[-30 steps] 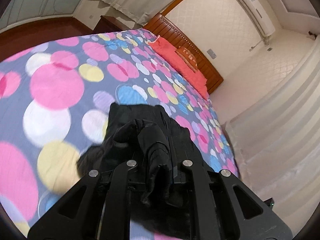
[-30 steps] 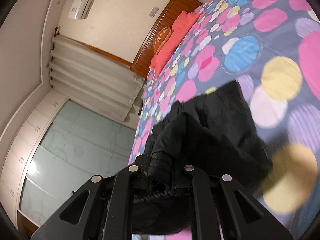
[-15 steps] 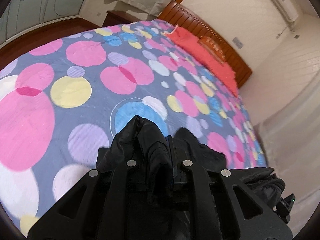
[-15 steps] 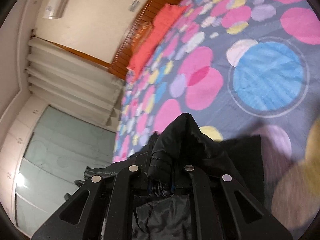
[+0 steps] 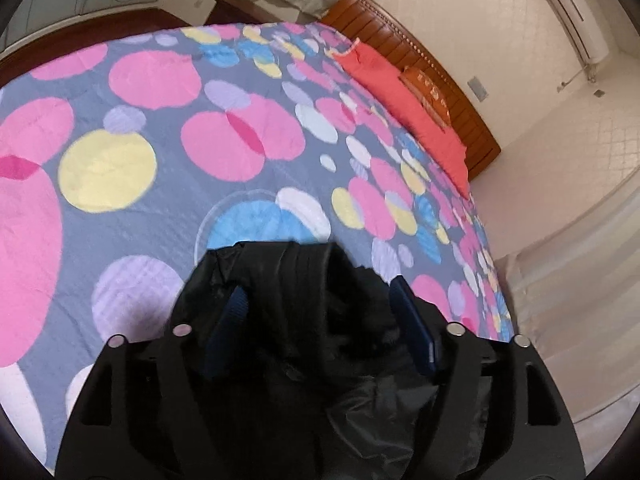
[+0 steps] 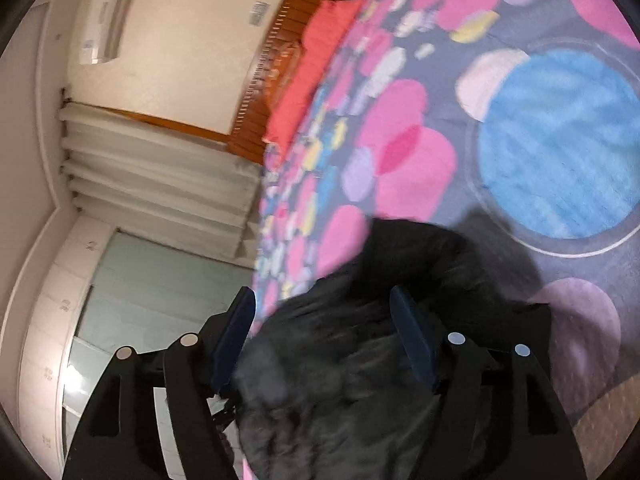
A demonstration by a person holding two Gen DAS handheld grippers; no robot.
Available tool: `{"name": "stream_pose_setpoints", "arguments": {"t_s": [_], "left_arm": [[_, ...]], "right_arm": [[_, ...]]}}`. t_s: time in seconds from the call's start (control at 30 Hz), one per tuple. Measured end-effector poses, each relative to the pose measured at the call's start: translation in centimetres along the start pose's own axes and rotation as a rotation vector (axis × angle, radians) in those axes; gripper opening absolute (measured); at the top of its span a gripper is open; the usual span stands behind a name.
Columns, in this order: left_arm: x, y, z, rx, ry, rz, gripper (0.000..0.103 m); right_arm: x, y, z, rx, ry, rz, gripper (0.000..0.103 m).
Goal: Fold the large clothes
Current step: 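Carry the hem with both tools and lay it over the collar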
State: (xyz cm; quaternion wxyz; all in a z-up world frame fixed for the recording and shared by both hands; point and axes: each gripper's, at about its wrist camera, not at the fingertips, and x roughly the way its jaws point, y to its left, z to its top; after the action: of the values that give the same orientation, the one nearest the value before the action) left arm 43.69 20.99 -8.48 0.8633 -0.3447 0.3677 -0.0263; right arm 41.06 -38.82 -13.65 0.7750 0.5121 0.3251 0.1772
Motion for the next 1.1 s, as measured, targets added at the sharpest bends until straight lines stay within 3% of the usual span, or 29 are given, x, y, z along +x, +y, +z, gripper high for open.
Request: {"name": "stream_pose_setpoints", "arguments": {"t_s": [0.07,0.13,0.3,0.43,0.57,0.7,0.83,1.1], "left_arm": [[-1.6,-0.3,0.2,0.0,-0.052,-0.007,0.077],[-3.0,-1.1,-0.1,0.04,-0.09,-0.002,0.077],[-3.5,-4.6,-5.2,0.3,-0.064,0.053,0.077],[-0.6,-6.9,-8.9,0.503,-0.041,0.157,0.077],[1.9,-6.9,-8.0,0.487,-0.06,0.217,0.077],[5.1,-6.4,-7.8,0.511,-0.021,0.326,0.077],[7.4,-5.6,-8.0,0.505,0.015,0.362,0.083],[10.1,-5.4,-8.5,0.53,0.014,0.417,0.087]], "right_arm": [[-0.3,1.1,-0.5,-0.05,-0.004,-0.029,0.069],[-0.4,3.0,-1.8,-0.169,-0.023,-0.135,0.069],[3.1,6.2,-6.2,-0.429,-0.004,-0.363,0.068],[6.9,7.4,-8.3,-0.588,0.011,-0.505,0.064],[9.4,8.3,-8.8,-0.746,-0.019,-0.606,0.064],[12.6,7.4,-9.1,-0.817,0.032,-0.71,0.064],[14.4,5.8,-9.0,-0.801,0.085,-0.754,0.064],[15.9,4.5,-8.9,-0.787,0.071,-0.781,0.066]]}}
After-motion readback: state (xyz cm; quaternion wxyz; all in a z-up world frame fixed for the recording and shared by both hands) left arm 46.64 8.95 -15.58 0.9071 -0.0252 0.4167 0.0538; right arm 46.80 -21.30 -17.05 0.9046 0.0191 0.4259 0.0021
